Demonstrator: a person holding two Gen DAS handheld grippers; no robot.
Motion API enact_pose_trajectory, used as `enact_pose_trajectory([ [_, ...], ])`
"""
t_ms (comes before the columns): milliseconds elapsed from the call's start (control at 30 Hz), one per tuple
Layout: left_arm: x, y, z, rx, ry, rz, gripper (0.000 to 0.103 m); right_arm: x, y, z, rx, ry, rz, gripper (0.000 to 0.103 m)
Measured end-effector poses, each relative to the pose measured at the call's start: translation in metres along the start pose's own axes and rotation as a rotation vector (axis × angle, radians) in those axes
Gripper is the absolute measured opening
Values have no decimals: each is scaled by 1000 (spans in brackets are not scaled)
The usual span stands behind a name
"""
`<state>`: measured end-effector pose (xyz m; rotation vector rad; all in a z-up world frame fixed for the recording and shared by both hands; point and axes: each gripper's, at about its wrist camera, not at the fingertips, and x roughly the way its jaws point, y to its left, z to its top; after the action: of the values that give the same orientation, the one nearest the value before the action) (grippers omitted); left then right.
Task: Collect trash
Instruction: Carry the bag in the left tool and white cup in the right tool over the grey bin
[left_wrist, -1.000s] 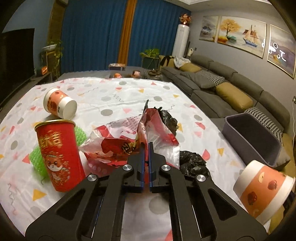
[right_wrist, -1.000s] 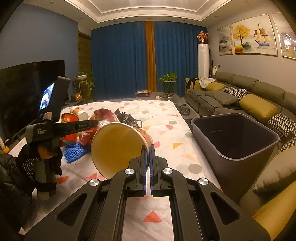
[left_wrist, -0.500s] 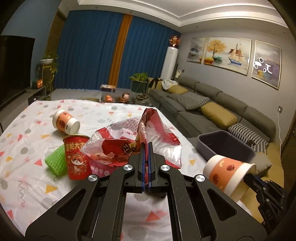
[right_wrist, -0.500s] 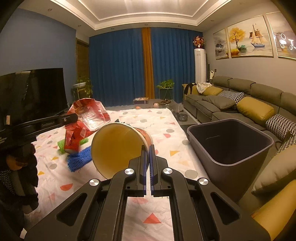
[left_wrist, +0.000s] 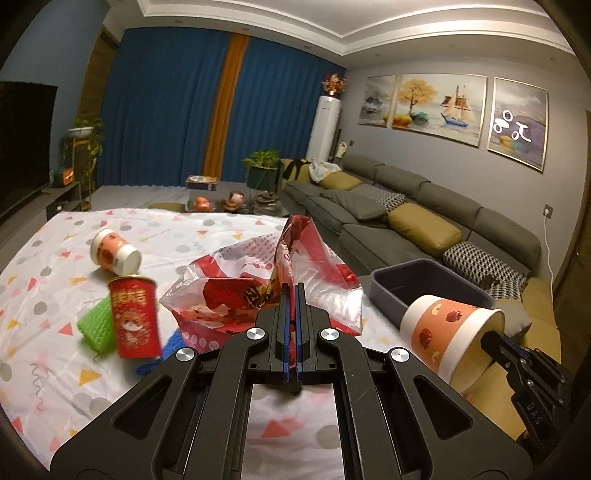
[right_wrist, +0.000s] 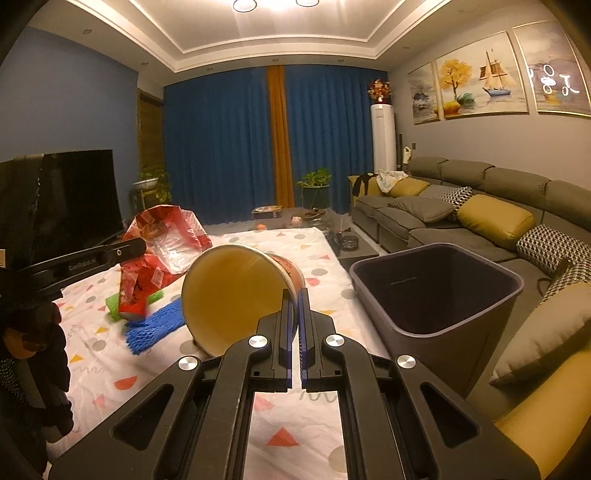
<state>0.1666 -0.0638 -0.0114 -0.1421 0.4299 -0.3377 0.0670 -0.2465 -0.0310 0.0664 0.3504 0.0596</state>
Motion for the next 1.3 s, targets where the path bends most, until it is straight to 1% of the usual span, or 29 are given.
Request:
enact_pose_trajectory([
  [200,18,-33,11,27,1,-76,1,-2,-24,7,40,-40,-77,4],
  [300,32,-59,16,48,-1,-127,1,-2,-43,13,61,-61,-137,4],
  [400,50,-85,17,64,9,-176,1,1,-60,18,51,-88,-222,4],
  [467,65,-102,18,71,21,-204,1,6,-75,19,68,-87,-262,4],
  [633,95,-129,14,88,54,-243,1,22,-105,14,107,-52,-311,4],
  [933,137,-160,1,110,118,-277,1,42,-140,2,139,1,-351,4],
  [1300,159,-179,-12,130,175,-297,1,48,-158,-4,168,33,-354,4],
])
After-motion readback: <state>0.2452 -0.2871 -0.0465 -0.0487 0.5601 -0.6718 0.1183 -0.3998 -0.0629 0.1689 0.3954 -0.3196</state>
